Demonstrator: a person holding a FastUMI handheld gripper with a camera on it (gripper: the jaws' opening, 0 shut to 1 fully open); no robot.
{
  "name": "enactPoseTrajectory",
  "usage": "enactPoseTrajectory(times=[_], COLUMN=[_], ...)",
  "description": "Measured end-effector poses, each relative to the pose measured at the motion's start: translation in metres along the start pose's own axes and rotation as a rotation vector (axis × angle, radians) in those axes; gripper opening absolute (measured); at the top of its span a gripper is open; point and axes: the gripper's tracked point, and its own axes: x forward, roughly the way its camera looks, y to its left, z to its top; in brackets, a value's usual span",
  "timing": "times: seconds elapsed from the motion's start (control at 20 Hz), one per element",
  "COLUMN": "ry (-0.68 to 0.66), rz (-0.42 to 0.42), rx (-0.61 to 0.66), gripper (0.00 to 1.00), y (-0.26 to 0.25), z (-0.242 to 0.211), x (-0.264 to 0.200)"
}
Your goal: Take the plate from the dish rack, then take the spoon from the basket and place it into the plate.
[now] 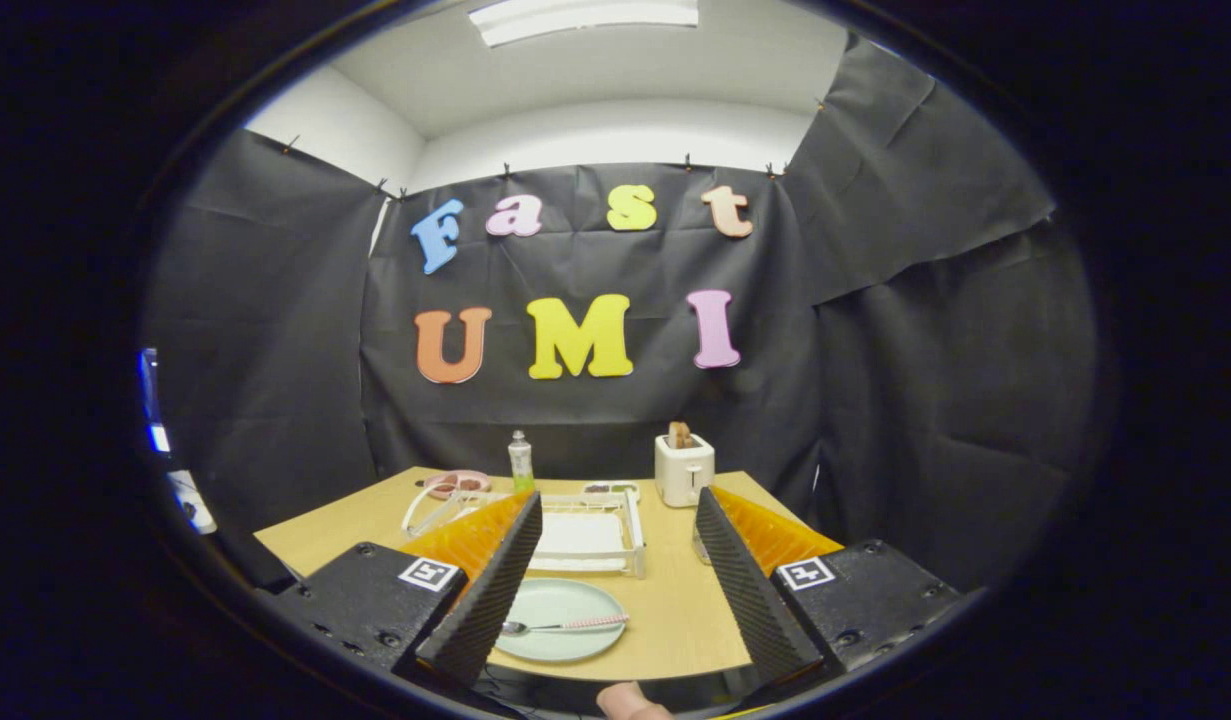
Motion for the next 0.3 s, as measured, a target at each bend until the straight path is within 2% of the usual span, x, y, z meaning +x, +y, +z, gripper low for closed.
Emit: enactPoseTrajectory(times=[0.3], ry=[0.008], rz=[0.043], rx=[0.002], gripper=[1.0], y=[0.014], z=[-0.004], x=[0.0])
